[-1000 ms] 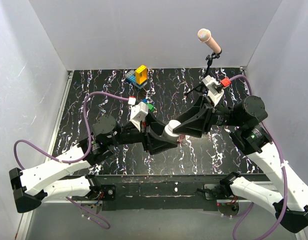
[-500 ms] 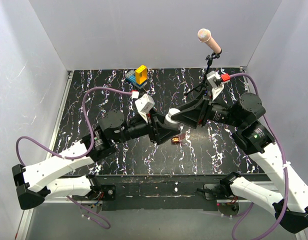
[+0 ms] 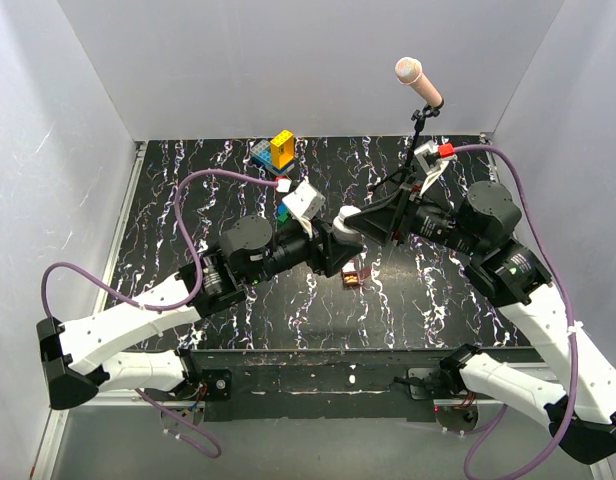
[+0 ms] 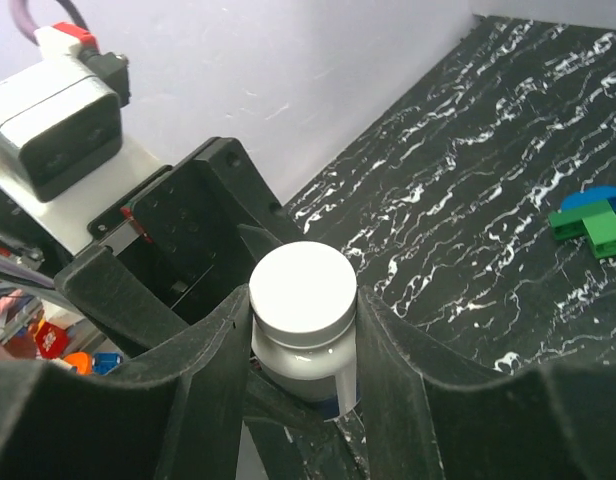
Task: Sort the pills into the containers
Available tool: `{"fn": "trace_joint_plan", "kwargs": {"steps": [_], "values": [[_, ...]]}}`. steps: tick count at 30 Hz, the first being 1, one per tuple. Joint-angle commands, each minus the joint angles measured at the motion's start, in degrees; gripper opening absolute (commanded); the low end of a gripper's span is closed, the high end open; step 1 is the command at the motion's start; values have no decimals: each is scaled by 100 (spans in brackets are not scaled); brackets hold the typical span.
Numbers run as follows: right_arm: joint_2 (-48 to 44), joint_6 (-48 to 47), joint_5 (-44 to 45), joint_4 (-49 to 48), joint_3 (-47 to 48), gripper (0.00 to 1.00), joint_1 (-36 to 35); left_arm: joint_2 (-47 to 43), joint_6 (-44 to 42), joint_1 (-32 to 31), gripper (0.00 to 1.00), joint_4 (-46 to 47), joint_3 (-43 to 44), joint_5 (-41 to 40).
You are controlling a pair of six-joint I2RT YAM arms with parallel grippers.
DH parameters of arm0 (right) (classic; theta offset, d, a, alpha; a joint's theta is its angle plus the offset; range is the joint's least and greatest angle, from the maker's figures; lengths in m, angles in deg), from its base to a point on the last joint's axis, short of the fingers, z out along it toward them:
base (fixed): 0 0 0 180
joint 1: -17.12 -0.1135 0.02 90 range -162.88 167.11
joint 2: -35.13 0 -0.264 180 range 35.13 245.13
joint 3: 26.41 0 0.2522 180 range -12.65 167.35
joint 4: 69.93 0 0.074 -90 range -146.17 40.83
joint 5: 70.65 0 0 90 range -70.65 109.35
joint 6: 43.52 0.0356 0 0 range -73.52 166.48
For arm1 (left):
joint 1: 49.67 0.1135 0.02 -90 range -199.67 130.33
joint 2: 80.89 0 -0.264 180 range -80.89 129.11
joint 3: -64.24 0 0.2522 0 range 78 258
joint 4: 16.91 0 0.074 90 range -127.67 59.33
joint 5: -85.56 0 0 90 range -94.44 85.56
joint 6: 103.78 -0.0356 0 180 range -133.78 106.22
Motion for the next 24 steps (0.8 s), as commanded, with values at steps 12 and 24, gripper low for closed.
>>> {"fn": "trace_joint_plan", "kwargs": {"steps": [12,24], "values": [[-151,-35,-252,89,90,55,-89,-184,-188,116,0,-143,96,-1074],[-266,-35,-971,-60,248,89,-71,-913,-39,116,0,-538,-273,-556]]}}
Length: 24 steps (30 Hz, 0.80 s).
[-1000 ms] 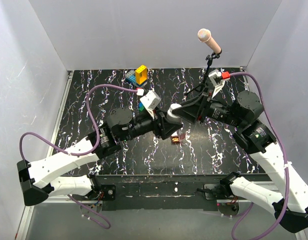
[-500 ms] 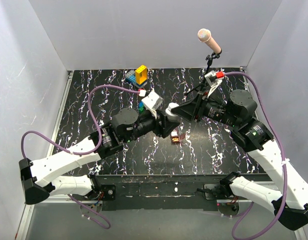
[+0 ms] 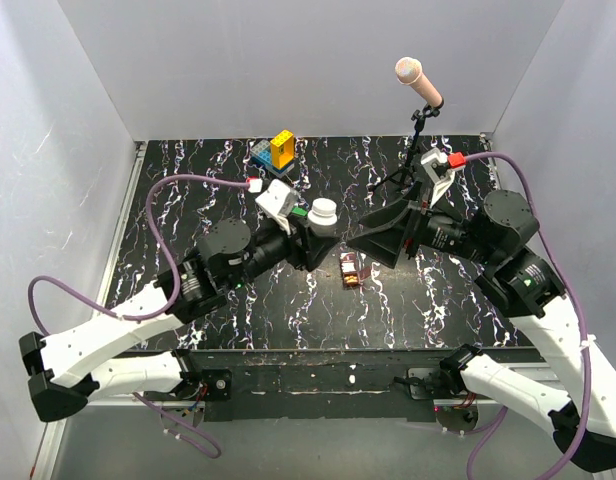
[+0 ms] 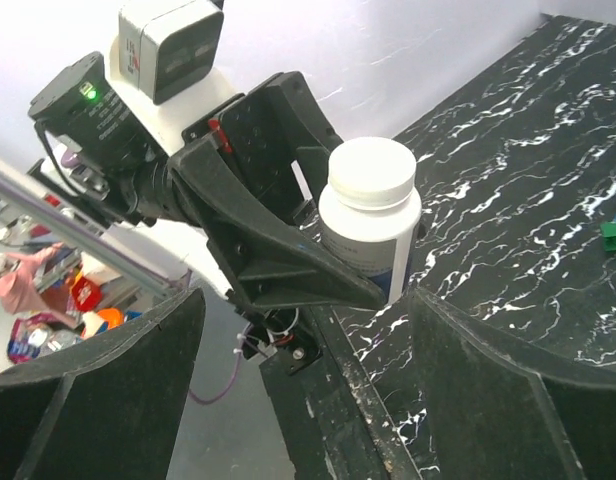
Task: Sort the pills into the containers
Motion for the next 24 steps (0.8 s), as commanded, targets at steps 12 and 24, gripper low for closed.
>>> {"fn": "trace_joint_plan", "kwargs": {"steps": [12,24], "values": [[229,658,-2335,-1959,-125,88,54,-1334,582,0,0,601,-768,2620],[396,1099,-2715,-2593,-240,88,54,-851,925,0,0,1366,-715,3703]]}}
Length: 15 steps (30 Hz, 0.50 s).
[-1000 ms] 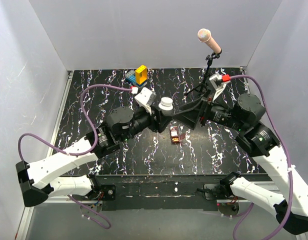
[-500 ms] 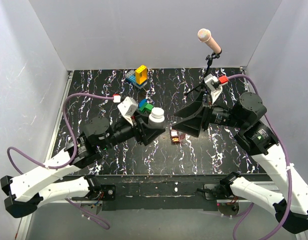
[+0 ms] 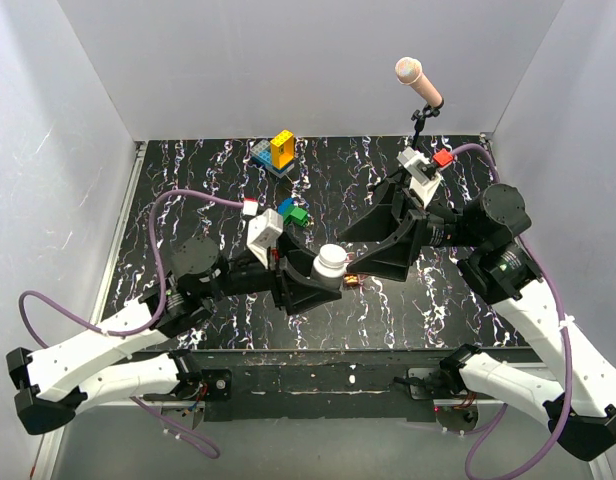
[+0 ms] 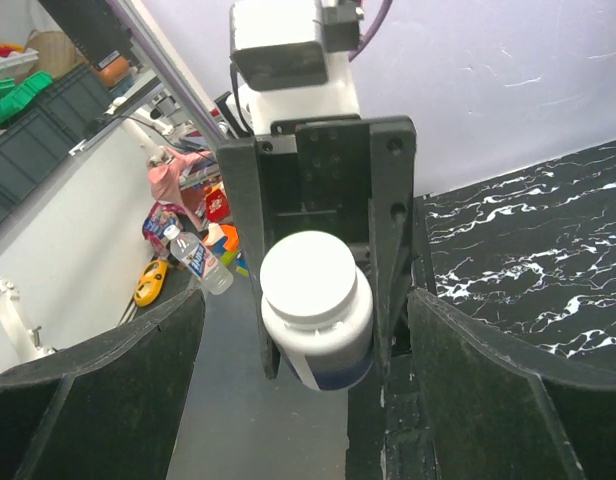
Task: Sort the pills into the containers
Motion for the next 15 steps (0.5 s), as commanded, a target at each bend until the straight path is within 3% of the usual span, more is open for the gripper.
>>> {"fn": "trace_joint_plan", "kwargs": {"steps": [1,15], "values": [[-50,115,-153,-458,-19,88,19,148,152,-9,0,418,98,451],[-59,-174,40,-45,16,88,19,456,55,0,0,523,273,407]]}}
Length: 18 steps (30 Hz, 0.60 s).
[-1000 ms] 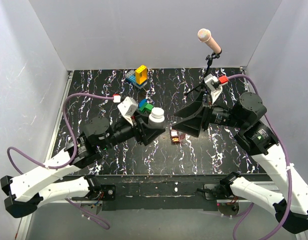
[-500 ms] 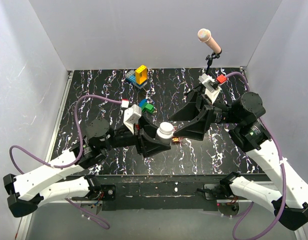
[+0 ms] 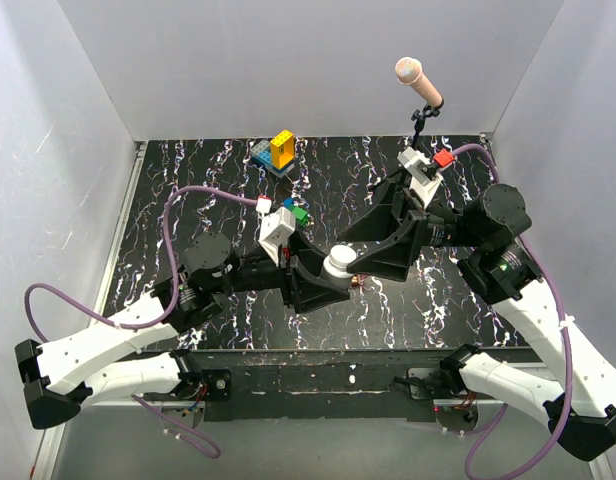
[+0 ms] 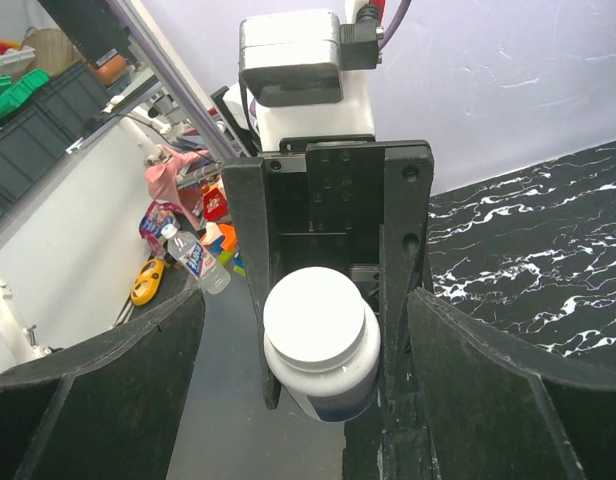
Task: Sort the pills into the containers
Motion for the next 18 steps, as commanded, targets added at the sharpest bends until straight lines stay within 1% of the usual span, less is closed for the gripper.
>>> {"fn": "trace_joint_plan", "kwargs": {"steps": [1,6,9,14,18], "values": [[-68,-251,86,99,34,88,15,51,-52,9,0,176,225,18],[-85,-524,289,460,34,87,15,95,-52,0,0,325,225,-79],[-76,-568,289,522,7,82,15,148,-78,0,0,308,304,-70],[-85,-612,262,557,-28,73,15,254,-96,0,0,334,348,-53],[-76,-621,218,548,-45,62,15,315,-105,0,0,360,366,-35]]}}
